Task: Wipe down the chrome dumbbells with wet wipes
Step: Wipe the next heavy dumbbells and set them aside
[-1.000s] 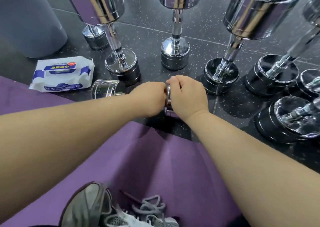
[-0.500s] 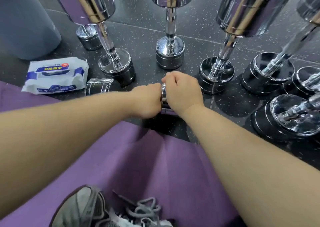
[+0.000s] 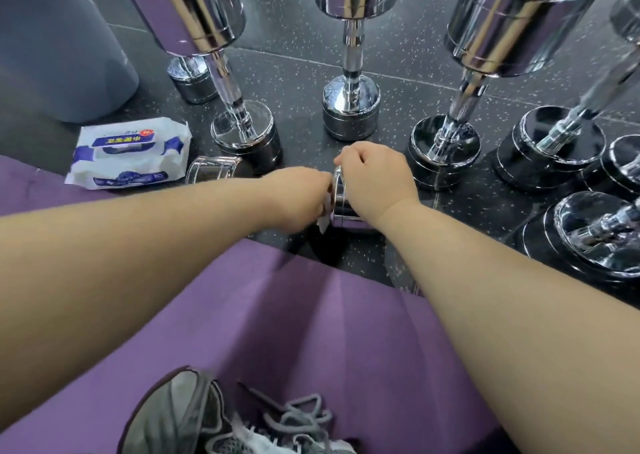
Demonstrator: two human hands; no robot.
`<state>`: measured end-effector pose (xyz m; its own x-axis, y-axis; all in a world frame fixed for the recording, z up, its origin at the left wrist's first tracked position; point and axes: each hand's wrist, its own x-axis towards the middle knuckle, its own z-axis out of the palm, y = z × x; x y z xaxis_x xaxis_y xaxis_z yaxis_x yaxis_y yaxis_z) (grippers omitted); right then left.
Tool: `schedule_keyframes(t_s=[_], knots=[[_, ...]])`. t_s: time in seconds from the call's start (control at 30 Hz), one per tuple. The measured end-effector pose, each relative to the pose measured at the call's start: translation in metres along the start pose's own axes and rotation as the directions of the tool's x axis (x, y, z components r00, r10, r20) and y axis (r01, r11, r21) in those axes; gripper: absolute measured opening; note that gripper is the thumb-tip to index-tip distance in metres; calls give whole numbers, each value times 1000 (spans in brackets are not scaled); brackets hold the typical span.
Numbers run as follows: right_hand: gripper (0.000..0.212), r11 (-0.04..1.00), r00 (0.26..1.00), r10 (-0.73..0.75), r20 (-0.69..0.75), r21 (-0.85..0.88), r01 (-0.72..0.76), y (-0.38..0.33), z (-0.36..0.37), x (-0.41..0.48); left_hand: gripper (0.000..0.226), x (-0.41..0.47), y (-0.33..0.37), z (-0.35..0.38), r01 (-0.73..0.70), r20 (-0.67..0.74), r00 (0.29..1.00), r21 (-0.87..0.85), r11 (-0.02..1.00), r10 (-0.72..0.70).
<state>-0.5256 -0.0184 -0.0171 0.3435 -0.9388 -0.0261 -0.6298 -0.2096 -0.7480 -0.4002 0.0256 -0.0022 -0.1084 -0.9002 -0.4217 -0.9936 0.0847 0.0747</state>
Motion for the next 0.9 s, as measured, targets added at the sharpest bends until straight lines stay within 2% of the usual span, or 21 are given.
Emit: schedule_keyframes(t_s=[0.07, 0.13, 0.27, 0.3, 0.37, 0.43, 0.5, 0.6, 0.63, 0.7, 0.77, 0.83, 0.9], knots=[[38, 1000, 1000, -9, 10, -18, 10, 1, 0, 4, 7, -2, -12, 1, -46, -18, 999, 130, 990, 49], [37, 1000, 1000, -7, 11, -23, 7, 1, -1, 6, 13, -9, -30, -3, -52, 27, 999, 323, 945, 45], [37, 1000, 1000, 2, 17, -11, -2, 2, 0, 10, 14, -25, -47, -11, 45, 116, 983, 595, 803, -141], [37, 1000, 1000, 4, 12, -11, -4, 3, -1, 11, 10, -23, -39, -16, 71, 141, 972, 587, 806, -189], [36, 1000, 1000, 5, 9, -15, -4, 2, 1, 13, 9, -9, -16, -22, 85, 225, 952, 450, 889, -205], [35, 1000, 1000, 4, 11, -28, -4, 1, 2, 14, 14, 9, 3, -23, 20, 258, 963, 216, 976, -77], [34, 999, 1000, -2, 10, -42, 2, 1, 2, 14, 19, 19, 2, -22, 22, 224, 974, 48, 999, -32], [35, 999, 1000, -13, 4, -30, 13, 1, 0, 13, 7, 21, -21, -22, -20, 307, 951, -8, 1000, 22], [35, 999, 1000, -18, 0, -34, 18, 2, 1, 12, 16, 18, -25, -26, -44, 376, 926, 11, 999, 36], [35, 999, 1000, -28, -3, -29, 28, 3, 2, 10, 14, 14, -33, -33, -48, 469, 883, 136, 989, -22], [35, 1000, 1000, -20, 4, -15, 20, 4, 2, 10, 24, 9, -38, -35, -91, 481, 868, 390, 916, -119], [34, 1000, 1000, -15, 2, -3, 15, 5, 3, 11, 31, 1, -41, -32, -121, 422, 890, 582, 804, -172], [34, 1000, 1000, -21, -6, -1, 21, 6, 4, 10, 24, 0, -40, -30, -102, 366, 914, 622, 776, -174]])
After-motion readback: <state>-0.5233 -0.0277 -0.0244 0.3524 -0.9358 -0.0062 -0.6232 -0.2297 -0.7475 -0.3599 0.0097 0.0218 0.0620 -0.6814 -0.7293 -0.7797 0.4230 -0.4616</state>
